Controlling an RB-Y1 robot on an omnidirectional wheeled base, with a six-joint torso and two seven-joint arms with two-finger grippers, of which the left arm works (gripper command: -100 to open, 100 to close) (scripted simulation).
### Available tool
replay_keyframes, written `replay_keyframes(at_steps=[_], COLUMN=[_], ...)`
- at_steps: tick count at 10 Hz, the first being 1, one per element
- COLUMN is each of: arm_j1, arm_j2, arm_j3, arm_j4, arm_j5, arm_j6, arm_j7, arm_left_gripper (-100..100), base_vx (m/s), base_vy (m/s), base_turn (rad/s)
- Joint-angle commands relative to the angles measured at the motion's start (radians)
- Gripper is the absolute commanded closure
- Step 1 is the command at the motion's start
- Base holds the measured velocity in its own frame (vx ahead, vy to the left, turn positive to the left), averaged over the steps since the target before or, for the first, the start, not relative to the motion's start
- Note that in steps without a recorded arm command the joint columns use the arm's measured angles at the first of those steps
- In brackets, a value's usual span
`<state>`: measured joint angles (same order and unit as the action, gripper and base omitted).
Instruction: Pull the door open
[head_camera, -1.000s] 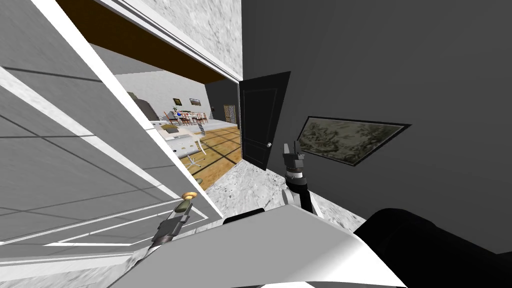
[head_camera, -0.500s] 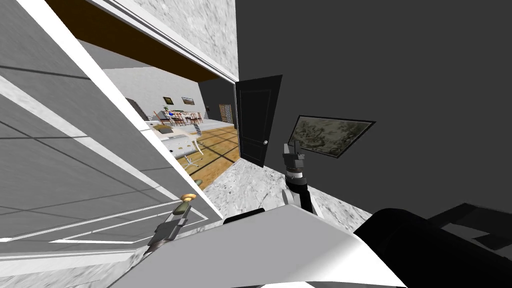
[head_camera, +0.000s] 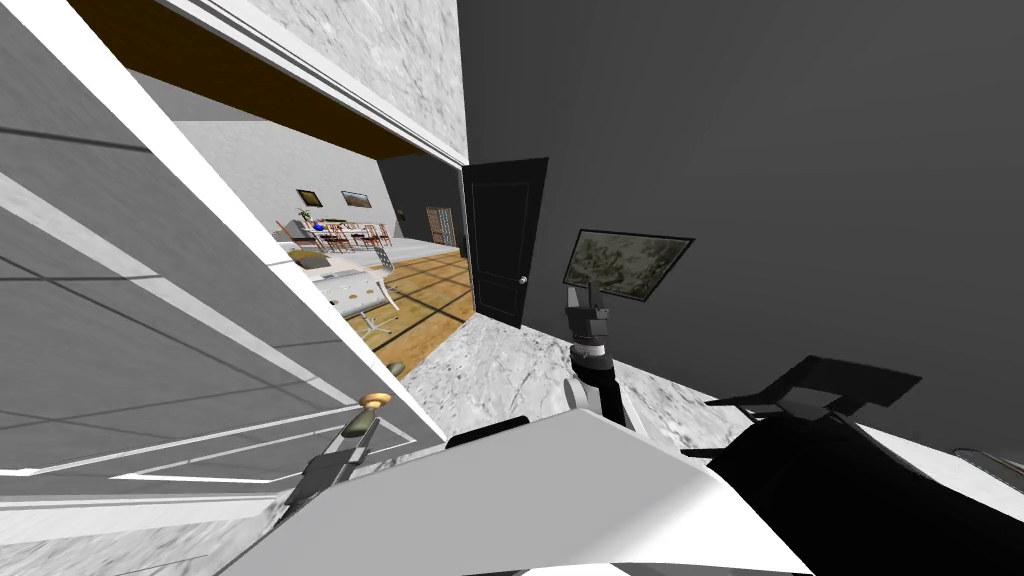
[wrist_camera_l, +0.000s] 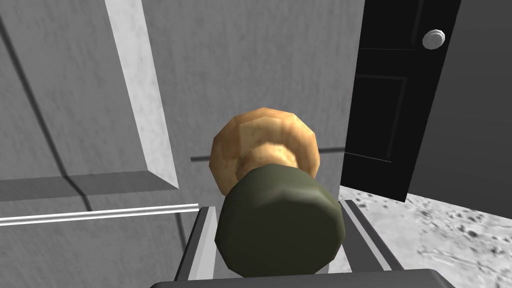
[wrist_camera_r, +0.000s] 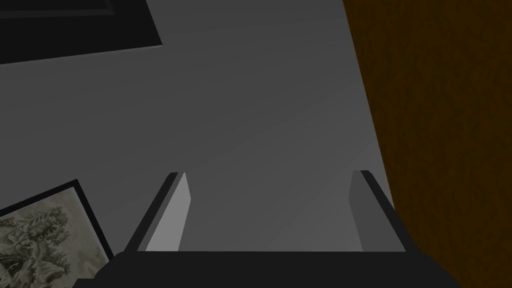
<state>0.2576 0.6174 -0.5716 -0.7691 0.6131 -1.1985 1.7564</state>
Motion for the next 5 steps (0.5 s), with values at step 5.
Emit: replay_keyframes(at_steps=[5], arm_j1=[-0.005], arm_j2=[0.009], arm_j3=[-0.021], arm_j4=[0.034], arm_j5=[-0.006], arm_j6=[-0.036], arm_j7=[0.023], arm_left_gripper=[100], base_vx=[-0.183], base_vy=[0.049], base_turn=[-0.133])
